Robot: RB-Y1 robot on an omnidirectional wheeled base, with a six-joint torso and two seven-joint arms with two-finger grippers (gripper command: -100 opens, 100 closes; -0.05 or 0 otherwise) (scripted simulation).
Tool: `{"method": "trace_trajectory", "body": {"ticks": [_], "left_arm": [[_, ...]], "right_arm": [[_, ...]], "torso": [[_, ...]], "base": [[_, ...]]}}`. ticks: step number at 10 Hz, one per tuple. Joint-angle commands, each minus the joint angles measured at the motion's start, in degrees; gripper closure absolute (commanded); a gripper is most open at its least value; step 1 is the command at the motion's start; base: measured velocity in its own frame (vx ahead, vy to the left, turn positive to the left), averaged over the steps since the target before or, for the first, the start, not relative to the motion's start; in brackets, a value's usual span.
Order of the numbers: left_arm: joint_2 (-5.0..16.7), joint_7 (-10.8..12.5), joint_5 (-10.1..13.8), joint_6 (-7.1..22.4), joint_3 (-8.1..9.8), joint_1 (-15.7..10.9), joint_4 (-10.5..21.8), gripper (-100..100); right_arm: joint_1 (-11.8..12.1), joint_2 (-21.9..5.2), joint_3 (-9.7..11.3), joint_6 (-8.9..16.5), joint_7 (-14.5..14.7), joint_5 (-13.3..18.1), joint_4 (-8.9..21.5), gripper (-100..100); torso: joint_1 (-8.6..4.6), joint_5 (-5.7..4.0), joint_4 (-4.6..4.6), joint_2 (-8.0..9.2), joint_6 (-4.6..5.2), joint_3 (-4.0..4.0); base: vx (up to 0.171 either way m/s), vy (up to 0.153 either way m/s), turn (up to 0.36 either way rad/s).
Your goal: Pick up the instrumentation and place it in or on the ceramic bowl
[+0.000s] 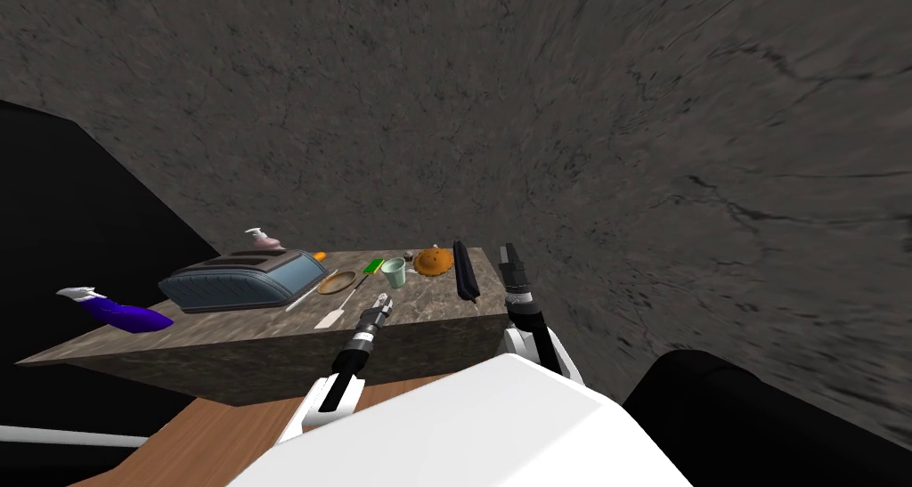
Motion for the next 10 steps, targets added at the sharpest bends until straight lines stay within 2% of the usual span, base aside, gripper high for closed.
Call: {"method": "trace_trajectory", "body": {"ticks": [1, 2, 6, 10], "left_arm": [[0.0, 0.0, 0.0, 0.0, 0.0, 0.0, 0.0, 0], [1.1, 0.0, 1.3, -0.4, -0.12, -0.6, 0.3, 100], [2.6, -0.2, 5.6, -2.0, -0.2, -1.8, 1.3, 100], [3.7, -0.4, 10.1, -3.9, -0.34, -2.8, 2.6, 100]], "right_arm": [[0.0, 0.0, 0.0, 0.0, 0.0, 0.0, 0.0, 0], [0.0, 0.0, 0.0, 0.0, 0.0, 0.0, 0.0, 0], [0.0, 0.0, 0.0, 0.0, 0.0, 0.0, 0.0, 0], [0.0, 0.0, 0.0, 0.0, 0.0, 0.0, 0.0, 0]], "torso": [[0.0, 0.0, 0.0, 0.0, 0.0, 0.0], [0.0, 0.0, 0.0, -0.01, 0.0, -0.01], [0.39, 0.13, 0.07, 0.72, 0.05, 0.37], [0.34, 0.13, 0.0, 0.36, 0.11, 0.17]], "base": [[0.0, 0.0, 0.0], [-0.091, 0.03, -0.123], [-0.16, 0.079, -0.136], [-0.089, 0.063, -0.124]]}}
